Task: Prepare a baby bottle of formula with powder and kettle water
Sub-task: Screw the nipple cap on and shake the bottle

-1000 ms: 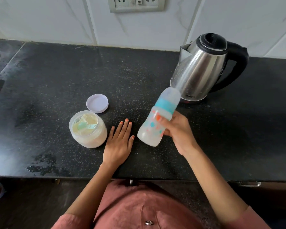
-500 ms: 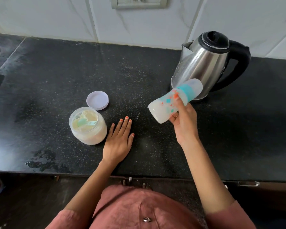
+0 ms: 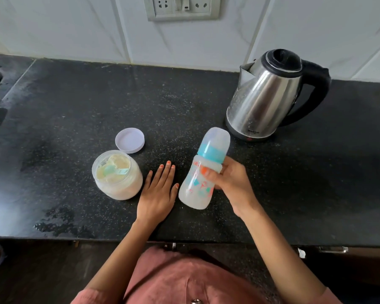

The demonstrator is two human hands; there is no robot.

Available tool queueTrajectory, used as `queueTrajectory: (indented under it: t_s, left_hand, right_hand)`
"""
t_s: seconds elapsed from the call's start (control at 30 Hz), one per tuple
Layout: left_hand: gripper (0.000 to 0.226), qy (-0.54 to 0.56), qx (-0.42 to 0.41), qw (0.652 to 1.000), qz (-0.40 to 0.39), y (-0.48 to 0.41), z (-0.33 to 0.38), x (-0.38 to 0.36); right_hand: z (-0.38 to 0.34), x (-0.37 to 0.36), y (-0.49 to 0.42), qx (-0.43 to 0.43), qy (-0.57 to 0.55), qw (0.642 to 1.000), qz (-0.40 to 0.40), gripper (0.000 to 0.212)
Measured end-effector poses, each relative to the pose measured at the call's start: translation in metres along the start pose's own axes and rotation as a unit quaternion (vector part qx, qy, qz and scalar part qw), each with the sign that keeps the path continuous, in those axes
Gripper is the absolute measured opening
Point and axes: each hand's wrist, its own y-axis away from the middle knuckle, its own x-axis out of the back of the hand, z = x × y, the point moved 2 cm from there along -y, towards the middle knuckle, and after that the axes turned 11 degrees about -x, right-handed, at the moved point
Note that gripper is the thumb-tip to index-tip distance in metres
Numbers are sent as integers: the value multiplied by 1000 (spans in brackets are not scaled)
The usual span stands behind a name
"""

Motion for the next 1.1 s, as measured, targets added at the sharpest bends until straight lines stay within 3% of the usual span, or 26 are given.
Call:
queueTrajectory:
  t_s: [0.1,0.2,0.4,0.47,0.57,0.63,0.77,0.83,0.93,1.0,1.1]
  left_hand:
    - [54,8,9,1000,9,0,1,2]
    - [53,11,10,1000,14,-1,2,3]
    - [55,5,4,1000,7,0,1,1]
    - [54,7,8,1000,12,-1,2,3]
    - [53,7,10,1000,11,-1,3,3]
    - [54,9,11,1000,11,-1,2,3]
    - [55,-9,-9,1000,2,-1,0,1]
    - [55,1,-5,1000,11,-1,1,1]
    - [54,15,8,1000,13,-2,2,3]
    - [54,15,8,1000,12,-2,2,3]
    - [54,8,0,1000,13,-1,1,3]
  right_hand:
    - [-9,11,-7,9,-120,991,64,30]
    - [-12,20,-14,-5,-241,964,113,18]
    - [4,4,1,-9,-6,1000,13,28]
    - [-2,10,-5,4,-97,994,46,26]
    - [-11,22,-15,8,-264,958,111,19]
    - [-5,17,-14,0,-219,971,95,22]
    - [14,-2,-1,-11,-30,999,-3,44]
    - [6,3,-4,24,-93,995,19,41]
    - [-10,18,-11,35,-267,957,103,18]
    - [-8,18,-10,36,-250,962,98,24]
    - [10,6,-1,12,-96,994,41,41]
